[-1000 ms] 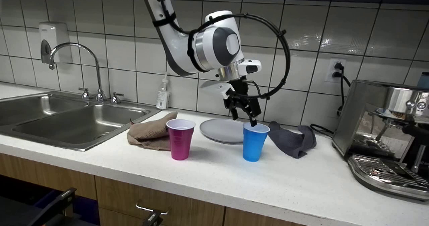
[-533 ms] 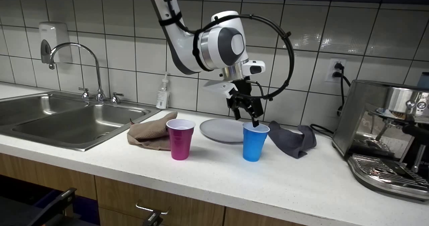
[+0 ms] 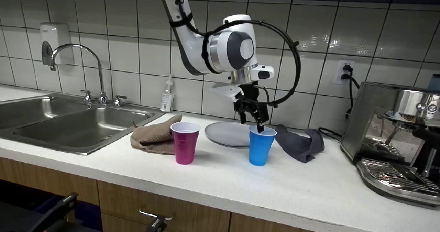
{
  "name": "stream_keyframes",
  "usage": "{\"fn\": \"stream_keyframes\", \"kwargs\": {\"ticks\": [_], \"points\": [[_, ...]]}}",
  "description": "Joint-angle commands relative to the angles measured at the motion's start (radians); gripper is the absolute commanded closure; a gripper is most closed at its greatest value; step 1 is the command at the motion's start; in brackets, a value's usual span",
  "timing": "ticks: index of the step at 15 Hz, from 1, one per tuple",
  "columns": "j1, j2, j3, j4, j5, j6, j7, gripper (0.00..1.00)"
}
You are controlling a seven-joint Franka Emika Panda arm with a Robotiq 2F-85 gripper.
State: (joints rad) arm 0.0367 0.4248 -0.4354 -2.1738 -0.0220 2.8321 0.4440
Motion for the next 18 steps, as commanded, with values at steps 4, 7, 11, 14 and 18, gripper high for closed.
{"fn": "stream_keyframes", "kwargs": {"ticks": [4, 7, 11, 14, 18], "points": [[-0.098, 0.033, 0.086, 0.084, 0.054, -0.066, -0.038, 0.0], [-0.114, 0.047, 0.097, 0.106, 0.058, -0.08, -0.042, 0.26], [-0.126, 0.061, 0.103, 0.132, 0.055, -0.101, -0.048, 0.5], [-0.129, 0.066, 0.105, 0.139, 0.051, -0.108, -0.051, 0.72], [-0.123, 0.061, 0.096, 0.142, 0.04, -0.108, -0.047, 0.99]]}}
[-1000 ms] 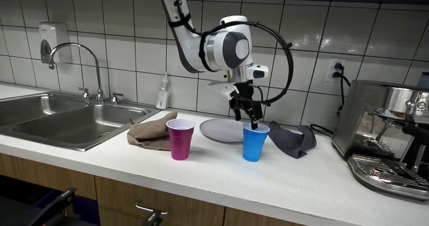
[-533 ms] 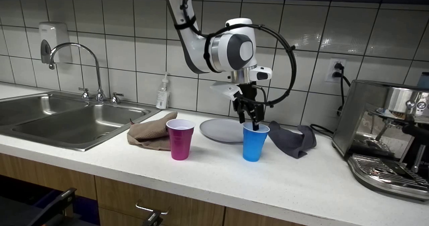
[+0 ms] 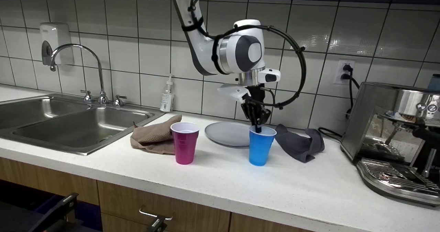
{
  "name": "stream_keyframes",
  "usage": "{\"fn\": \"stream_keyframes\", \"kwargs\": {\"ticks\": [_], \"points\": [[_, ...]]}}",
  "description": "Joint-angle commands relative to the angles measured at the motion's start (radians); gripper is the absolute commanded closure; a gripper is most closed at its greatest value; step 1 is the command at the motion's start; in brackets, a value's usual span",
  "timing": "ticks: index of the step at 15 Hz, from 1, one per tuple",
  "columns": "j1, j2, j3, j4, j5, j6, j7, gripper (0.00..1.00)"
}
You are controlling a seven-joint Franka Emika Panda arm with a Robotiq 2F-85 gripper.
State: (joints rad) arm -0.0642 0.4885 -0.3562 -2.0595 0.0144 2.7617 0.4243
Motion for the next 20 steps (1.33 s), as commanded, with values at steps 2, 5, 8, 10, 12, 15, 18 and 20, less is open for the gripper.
{"fn": "stream_keyframes", "kwargs": {"ticks": [2, 5, 8, 10, 12, 15, 18, 20], "points": [[-0.014, -0.009, 0.006, 0.025, -0.008, -0.035, -0.021, 1.0], [-0.002, -0.021, -0.01, 0.017, -0.023, -0.032, -0.011, 0.99], [0.014, -0.044, -0.021, 0.005, -0.042, -0.02, -0.003, 0.99], [0.028, -0.058, -0.027, -0.001, -0.06, -0.015, 0.006, 0.99], [0.042, -0.071, -0.028, -0.002, -0.074, -0.01, 0.011, 0.99], [0.064, -0.081, -0.023, 0.006, -0.097, -0.011, 0.017, 0.99], [0.085, -0.075, -0.012, 0.029, -0.104, -0.017, 0.018, 0.99], [0.093, -0.059, 0.001, 0.058, -0.099, -0.022, 0.012, 0.99]]}}
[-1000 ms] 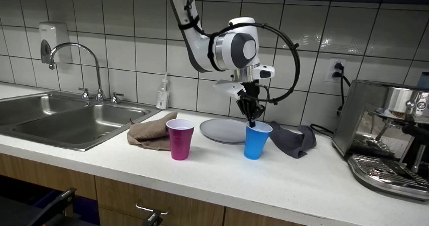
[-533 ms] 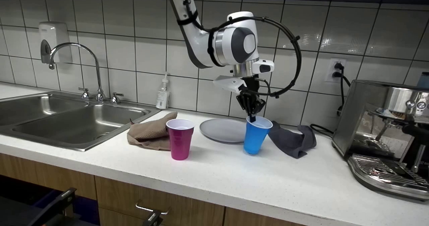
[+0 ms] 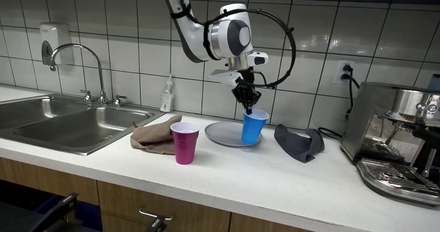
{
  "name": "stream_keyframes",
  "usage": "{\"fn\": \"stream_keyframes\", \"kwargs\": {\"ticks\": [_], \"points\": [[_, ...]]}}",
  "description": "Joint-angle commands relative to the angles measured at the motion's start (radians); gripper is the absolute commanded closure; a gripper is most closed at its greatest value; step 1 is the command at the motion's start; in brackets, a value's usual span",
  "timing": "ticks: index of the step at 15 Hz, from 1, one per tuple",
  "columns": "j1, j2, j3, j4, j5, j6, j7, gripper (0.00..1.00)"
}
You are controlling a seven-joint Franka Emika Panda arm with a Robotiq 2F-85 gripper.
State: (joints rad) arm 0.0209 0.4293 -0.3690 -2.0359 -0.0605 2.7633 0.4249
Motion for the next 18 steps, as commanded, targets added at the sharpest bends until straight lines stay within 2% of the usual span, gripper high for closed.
{"fn": "stream_keyframes", "kwargs": {"ticks": [1, 18], "points": [[0.008, 0.009, 0.024, 0.051, -0.018, -0.028, 0.005, 0.99], [-0.01, 0.237, 0.196, 0.387, 0.022, -0.11, -0.121, 0.99]]}}
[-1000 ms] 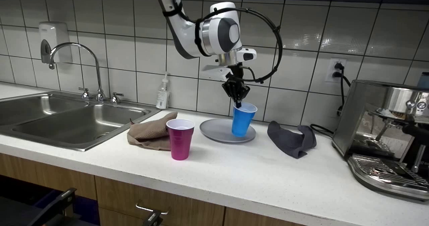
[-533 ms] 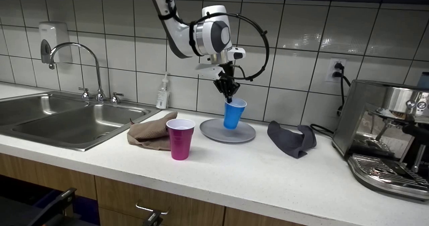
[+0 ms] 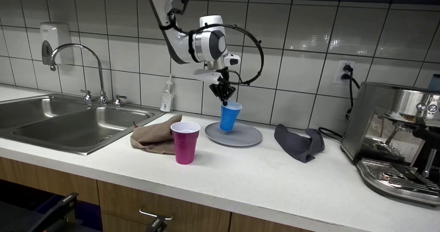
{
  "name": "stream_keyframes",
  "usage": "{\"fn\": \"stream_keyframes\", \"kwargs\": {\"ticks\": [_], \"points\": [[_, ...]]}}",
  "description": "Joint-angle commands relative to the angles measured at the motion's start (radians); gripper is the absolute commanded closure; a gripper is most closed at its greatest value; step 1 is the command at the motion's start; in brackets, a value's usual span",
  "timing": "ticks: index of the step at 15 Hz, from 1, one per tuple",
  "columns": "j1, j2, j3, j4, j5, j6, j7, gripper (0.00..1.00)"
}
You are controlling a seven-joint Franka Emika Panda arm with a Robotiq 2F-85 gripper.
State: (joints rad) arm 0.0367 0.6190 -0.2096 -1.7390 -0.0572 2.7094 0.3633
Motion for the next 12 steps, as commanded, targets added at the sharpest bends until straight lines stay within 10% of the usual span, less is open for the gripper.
{"fn": "stream_keyframes", "kwargs": {"ticks": [1, 7, 8, 12], "points": [[-0.027, 0.06, 0.044, 0.107, 0.02, -0.064, -0.069, 0.99], [-0.03, 0.119, 0.064, 0.186, 0.021, -0.106, -0.106, 0.99], [-0.03, 0.125, 0.064, 0.195, 0.02, -0.111, -0.11, 0.7], [-0.037, 0.13, 0.072, 0.209, 0.023, -0.114, -0.124, 0.48]]}}
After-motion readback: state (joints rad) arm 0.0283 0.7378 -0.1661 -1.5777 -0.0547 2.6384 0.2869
